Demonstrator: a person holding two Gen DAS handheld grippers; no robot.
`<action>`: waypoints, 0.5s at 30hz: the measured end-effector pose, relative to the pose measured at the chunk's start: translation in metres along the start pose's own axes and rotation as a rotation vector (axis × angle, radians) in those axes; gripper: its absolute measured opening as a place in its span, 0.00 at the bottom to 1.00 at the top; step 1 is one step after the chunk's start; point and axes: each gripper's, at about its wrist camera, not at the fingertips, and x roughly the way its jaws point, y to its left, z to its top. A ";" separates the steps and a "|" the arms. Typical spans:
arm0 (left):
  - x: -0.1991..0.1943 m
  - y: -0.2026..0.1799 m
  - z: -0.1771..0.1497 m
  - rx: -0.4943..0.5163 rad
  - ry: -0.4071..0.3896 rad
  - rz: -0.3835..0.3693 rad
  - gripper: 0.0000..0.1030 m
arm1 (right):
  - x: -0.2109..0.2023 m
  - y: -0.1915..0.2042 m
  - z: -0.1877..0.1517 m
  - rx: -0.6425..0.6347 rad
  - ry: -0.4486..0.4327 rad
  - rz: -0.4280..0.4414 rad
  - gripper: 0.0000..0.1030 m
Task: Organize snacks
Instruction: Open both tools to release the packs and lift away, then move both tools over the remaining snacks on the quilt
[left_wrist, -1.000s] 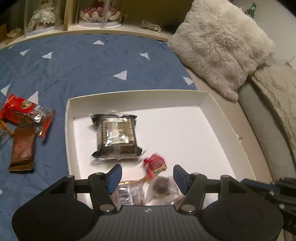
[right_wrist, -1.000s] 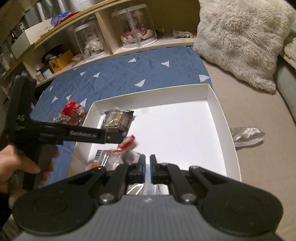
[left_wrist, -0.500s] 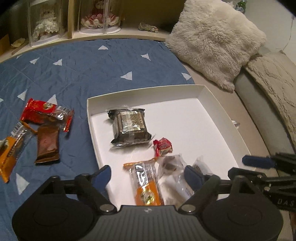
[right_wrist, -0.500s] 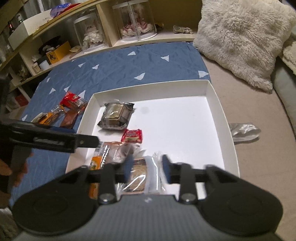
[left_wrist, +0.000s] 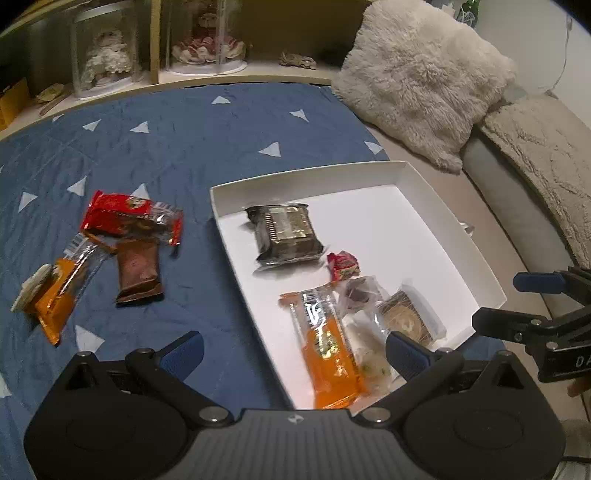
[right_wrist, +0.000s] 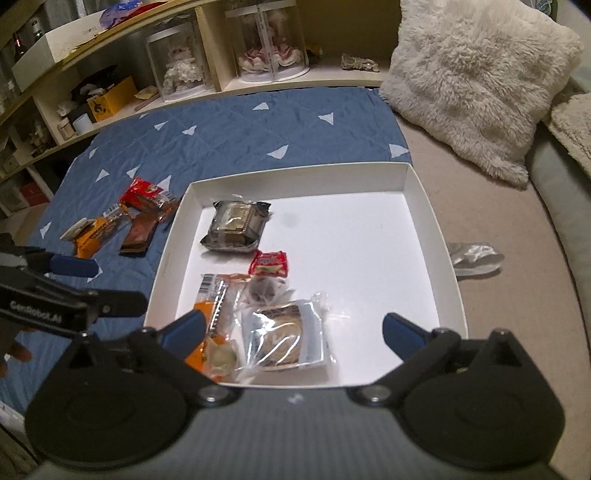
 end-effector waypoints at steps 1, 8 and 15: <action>-0.002 0.003 -0.001 -0.002 -0.001 0.001 1.00 | -0.001 0.003 0.000 -0.005 -0.002 -0.002 0.99; -0.012 0.029 -0.009 -0.017 -0.002 0.000 1.00 | 0.002 0.020 -0.002 -0.011 0.027 -0.012 0.99; -0.015 0.069 -0.020 -0.060 0.003 0.023 1.00 | 0.020 0.045 -0.001 -0.005 0.047 -0.006 0.99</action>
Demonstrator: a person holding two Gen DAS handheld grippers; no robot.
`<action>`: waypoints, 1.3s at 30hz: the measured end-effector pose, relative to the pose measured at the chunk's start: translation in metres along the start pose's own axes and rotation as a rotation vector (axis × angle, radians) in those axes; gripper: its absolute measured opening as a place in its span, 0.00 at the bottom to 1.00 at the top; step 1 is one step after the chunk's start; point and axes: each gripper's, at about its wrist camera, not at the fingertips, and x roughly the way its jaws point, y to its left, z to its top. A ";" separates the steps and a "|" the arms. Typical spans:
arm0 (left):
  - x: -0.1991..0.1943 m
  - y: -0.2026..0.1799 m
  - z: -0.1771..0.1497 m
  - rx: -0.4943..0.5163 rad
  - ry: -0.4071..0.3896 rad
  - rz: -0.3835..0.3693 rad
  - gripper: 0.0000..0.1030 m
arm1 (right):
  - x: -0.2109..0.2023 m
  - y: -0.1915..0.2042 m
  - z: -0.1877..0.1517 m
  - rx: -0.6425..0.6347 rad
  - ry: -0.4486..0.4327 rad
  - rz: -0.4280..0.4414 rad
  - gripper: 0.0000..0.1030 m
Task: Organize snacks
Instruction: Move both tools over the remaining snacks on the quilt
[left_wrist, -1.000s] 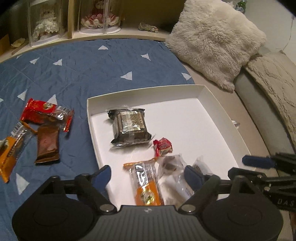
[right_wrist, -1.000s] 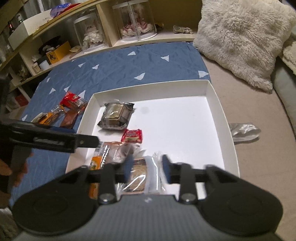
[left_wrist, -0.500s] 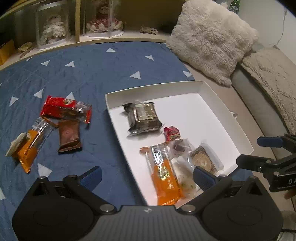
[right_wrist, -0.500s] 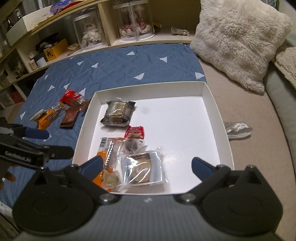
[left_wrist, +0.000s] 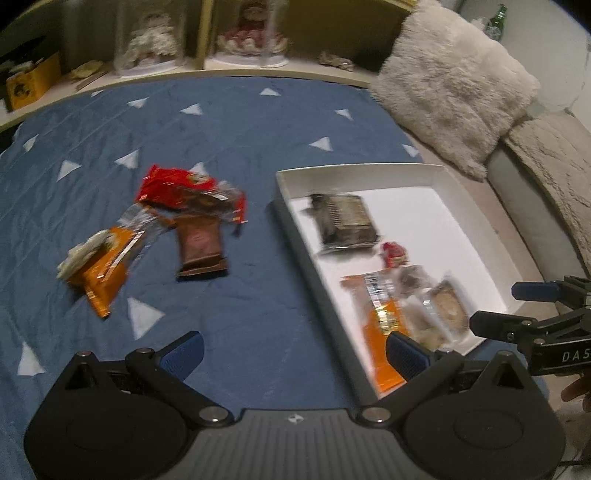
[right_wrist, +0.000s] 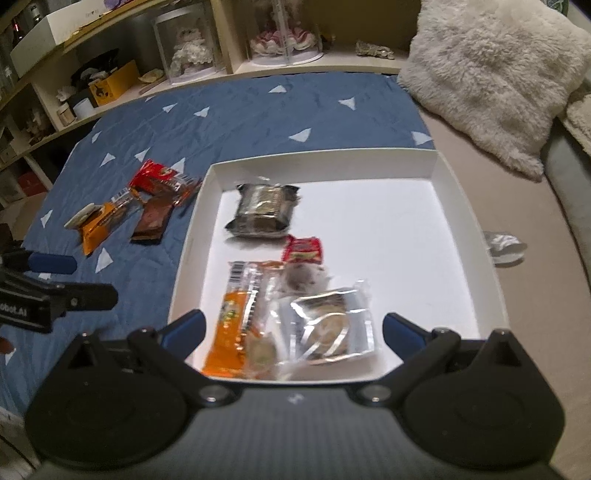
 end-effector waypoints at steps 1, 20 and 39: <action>-0.001 0.006 -0.001 -0.006 -0.003 0.007 1.00 | 0.004 0.004 0.001 -0.003 0.003 0.003 0.99; 0.002 0.113 0.004 -0.129 -0.059 0.073 1.00 | 0.070 0.105 0.029 -0.076 -0.081 0.141 1.00; 0.030 0.194 0.025 -0.598 -0.220 -0.025 1.00 | 0.142 0.158 0.067 -0.138 -0.197 0.220 1.00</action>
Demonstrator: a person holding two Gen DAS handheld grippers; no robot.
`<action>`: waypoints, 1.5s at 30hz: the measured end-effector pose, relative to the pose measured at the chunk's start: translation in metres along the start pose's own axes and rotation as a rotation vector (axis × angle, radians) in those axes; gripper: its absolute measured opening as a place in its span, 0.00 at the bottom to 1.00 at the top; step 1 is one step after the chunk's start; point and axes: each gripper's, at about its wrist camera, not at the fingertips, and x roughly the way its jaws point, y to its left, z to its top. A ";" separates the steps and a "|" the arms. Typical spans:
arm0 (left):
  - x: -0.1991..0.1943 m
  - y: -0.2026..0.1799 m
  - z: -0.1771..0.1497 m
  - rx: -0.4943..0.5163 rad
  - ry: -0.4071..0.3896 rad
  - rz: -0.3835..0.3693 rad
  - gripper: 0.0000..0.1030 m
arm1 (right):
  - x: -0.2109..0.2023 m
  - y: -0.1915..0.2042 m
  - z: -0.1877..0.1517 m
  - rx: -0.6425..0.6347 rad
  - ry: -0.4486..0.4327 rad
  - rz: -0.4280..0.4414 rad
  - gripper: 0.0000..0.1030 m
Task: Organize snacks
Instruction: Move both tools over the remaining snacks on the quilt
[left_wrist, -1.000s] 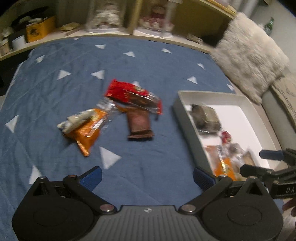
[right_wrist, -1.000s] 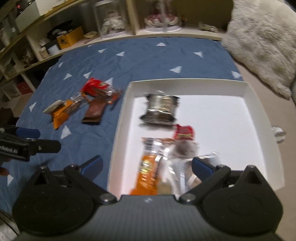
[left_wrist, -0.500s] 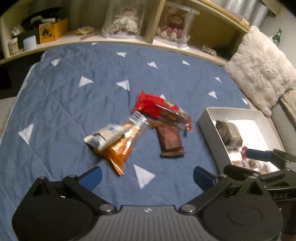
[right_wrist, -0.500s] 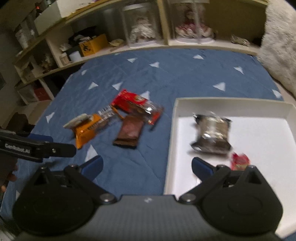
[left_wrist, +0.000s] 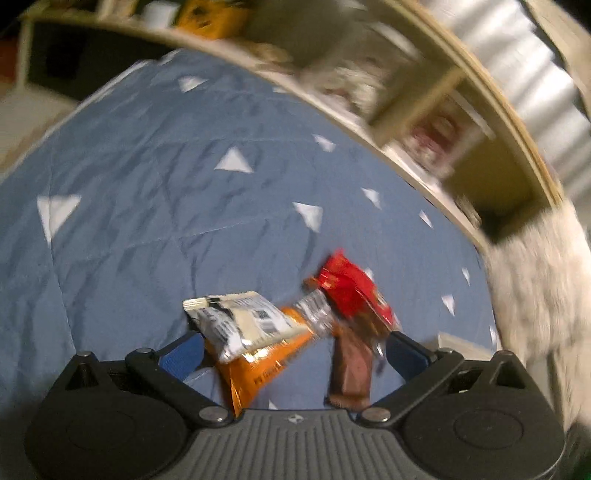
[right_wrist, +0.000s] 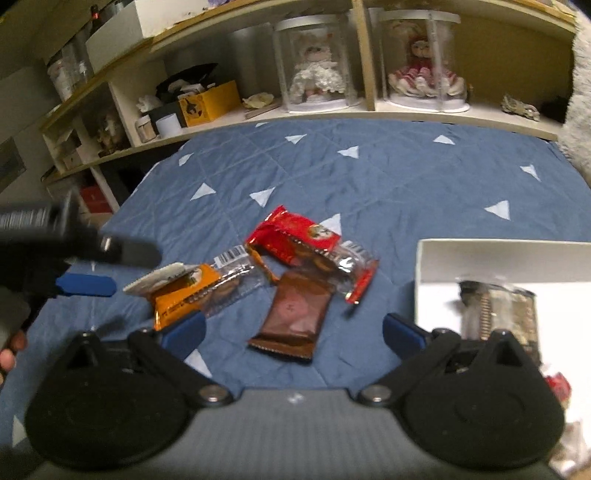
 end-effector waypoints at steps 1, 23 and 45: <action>0.005 0.004 0.001 -0.034 -0.008 0.018 1.00 | 0.004 0.001 0.000 -0.003 0.006 -0.001 1.00; 0.039 -0.004 -0.003 0.198 0.087 0.210 1.00 | 0.049 0.006 0.005 -0.003 0.049 -0.028 0.95; -0.002 0.016 -0.003 0.358 0.103 0.288 1.00 | 0.056 0.026 -0.006 -0.184 0.045 -0.107 0.65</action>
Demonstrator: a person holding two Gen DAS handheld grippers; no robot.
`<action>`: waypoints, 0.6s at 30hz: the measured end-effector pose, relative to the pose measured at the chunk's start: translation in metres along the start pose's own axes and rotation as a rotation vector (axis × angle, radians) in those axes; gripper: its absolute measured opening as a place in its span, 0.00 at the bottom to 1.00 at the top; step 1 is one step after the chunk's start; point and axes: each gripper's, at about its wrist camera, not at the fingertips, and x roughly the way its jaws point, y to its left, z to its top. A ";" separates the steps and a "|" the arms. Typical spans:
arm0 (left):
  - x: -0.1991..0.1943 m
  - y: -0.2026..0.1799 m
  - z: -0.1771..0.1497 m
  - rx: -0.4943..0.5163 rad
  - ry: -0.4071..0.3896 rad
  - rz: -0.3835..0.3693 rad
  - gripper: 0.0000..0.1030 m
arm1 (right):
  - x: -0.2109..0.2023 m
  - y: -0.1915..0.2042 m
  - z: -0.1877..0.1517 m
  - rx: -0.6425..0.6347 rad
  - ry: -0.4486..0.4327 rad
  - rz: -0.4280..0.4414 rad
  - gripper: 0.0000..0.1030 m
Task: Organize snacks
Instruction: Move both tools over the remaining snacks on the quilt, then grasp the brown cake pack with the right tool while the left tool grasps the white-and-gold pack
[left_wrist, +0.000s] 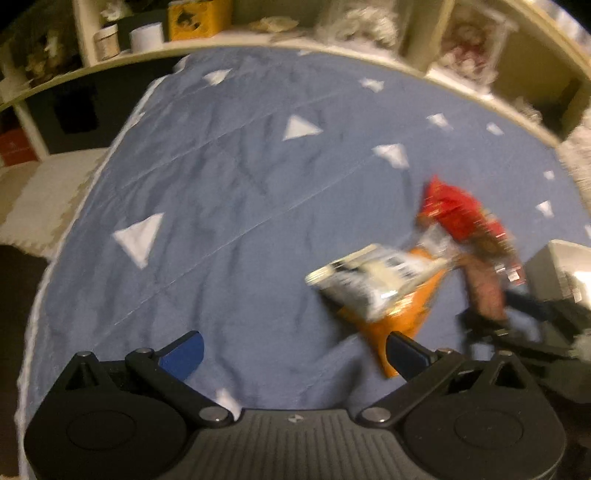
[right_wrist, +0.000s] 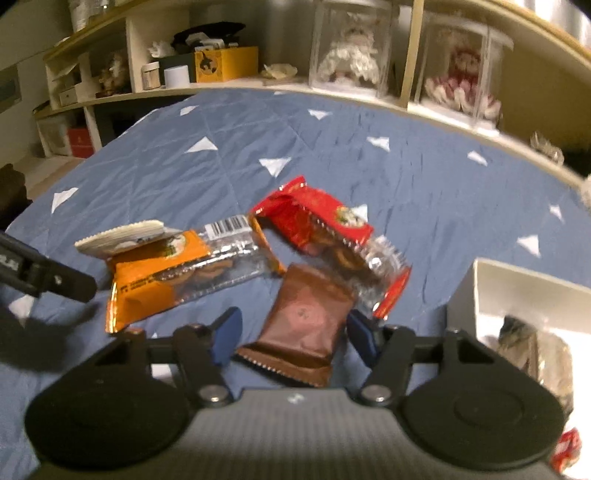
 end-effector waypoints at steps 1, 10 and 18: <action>-0.002 -0.003 0.000 0.005 -0.017 -0.027 1.00 | 0.002 -0.001 0.000 0.007 0.011 0.004 0.62; -0.006 -0.019 0.011 -0.076 -0.104 -0.207 0.80 | 0.002 -0.005 -0.003 0.000 0.030 0.016 0.47; 0.015 -0.012 0.017 -0.324 -0.081 -0.240 0.80 | -0.012 0.010 -0.011 -0.041 0.062 0.045 0.47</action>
